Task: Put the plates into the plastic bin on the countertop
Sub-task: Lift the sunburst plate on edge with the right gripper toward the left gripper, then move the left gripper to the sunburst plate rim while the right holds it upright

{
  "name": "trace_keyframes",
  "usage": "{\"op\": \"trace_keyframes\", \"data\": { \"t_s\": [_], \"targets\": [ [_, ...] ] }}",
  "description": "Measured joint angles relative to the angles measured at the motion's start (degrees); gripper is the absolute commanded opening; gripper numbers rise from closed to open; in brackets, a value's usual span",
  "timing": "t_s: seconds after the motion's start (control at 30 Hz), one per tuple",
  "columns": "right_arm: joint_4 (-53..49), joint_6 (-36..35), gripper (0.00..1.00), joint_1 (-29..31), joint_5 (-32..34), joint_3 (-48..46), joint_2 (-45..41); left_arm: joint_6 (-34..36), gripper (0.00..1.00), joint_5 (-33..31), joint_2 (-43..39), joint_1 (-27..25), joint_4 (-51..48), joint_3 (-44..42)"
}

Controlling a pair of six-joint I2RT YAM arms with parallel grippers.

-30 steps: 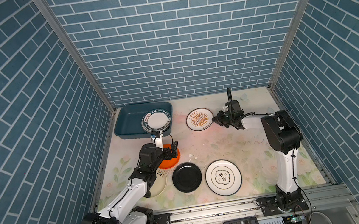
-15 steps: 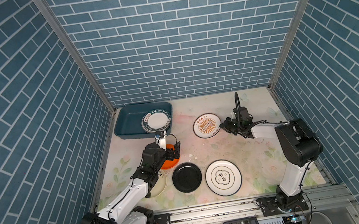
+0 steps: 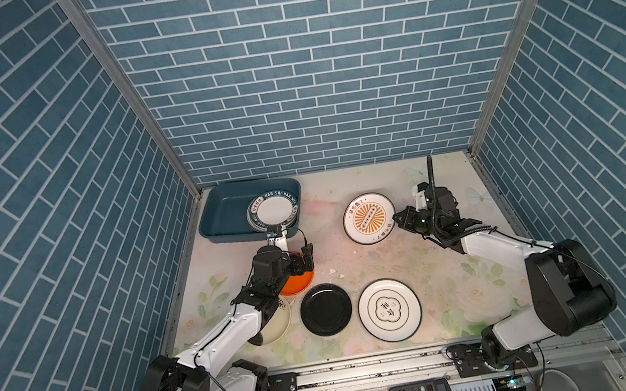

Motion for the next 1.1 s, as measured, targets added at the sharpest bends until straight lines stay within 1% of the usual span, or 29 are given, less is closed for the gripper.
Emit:
{"op": "trace_keyframes", "data": {
  "t_s": [0.17,0.3,0.57,0.8,1.1],
  "targets": [
    [-3.39,-4.13,0.00,-0.13,0.68,-1.42,-7.17,-3.34,1.00,0.31,2.40,-0.02,-1.68,5.66],
    [-3.87,-6.67,0.00,-0.35,1.64,-4.42,-11.82,-5.60,0.99,0.92,3.02,-0.02,-3.96,9.53],
    [-2.84,-10.03,0.00,-0.42,1.53,-10.38,-18.34,-10.34,1.00,6.62,5.92,-0.68,-5.03,13.94],
    [1.33,-10.01,0.00,-0.44,0.24,-15.56,-22.97,-9.73,1.00,8.22,8.87,-4.92,-6.25,16.22],
    [10.97,-9.16,0.00,-0.50,-3.34,-21.64,-23.47,-8.22,1.00,9.29,11.04,-8.85,-6.12,18.03]
  ]
}}
